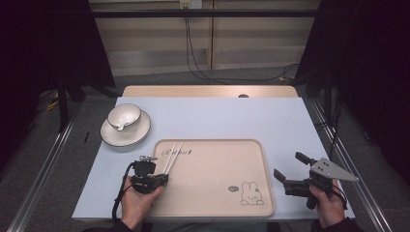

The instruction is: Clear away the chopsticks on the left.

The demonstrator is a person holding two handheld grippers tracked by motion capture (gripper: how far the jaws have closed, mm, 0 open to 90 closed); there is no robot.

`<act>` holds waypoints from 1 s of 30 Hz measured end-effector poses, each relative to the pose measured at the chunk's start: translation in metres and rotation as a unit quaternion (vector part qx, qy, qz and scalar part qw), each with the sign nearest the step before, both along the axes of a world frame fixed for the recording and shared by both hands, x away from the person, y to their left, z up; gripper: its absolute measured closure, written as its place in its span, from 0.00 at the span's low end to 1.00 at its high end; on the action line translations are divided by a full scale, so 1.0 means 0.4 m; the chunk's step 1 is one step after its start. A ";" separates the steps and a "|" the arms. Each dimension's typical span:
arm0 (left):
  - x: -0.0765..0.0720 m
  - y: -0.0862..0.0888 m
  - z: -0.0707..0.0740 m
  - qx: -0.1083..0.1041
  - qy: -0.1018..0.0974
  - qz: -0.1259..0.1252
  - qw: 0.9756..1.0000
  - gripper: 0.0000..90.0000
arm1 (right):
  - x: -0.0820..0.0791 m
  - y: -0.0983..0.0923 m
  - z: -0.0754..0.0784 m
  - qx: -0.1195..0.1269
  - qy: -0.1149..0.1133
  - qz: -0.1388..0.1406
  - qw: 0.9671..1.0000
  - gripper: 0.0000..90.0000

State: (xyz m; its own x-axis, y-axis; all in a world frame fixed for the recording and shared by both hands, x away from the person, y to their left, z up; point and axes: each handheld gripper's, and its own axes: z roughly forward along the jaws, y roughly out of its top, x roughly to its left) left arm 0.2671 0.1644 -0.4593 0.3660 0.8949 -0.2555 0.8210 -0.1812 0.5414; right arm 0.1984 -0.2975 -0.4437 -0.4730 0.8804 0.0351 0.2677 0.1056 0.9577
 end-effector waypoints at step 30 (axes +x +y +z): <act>-0.028 0.014 0.055 -0.044 -0.085 -0.090 0.991 0.56 | -0.001 -0.001 0.001 0.003 0.003 0.001 1.000 0.01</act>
State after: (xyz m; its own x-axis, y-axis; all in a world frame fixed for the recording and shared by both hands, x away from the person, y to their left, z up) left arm 0.2560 0.1700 -0.4373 0.5629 0.7874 -0.2512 0.6748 -0.2624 0.6898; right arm 0.1982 -0.2978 -0.4435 -0.4741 0.8794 0.0434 0.2738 0.1004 0.9565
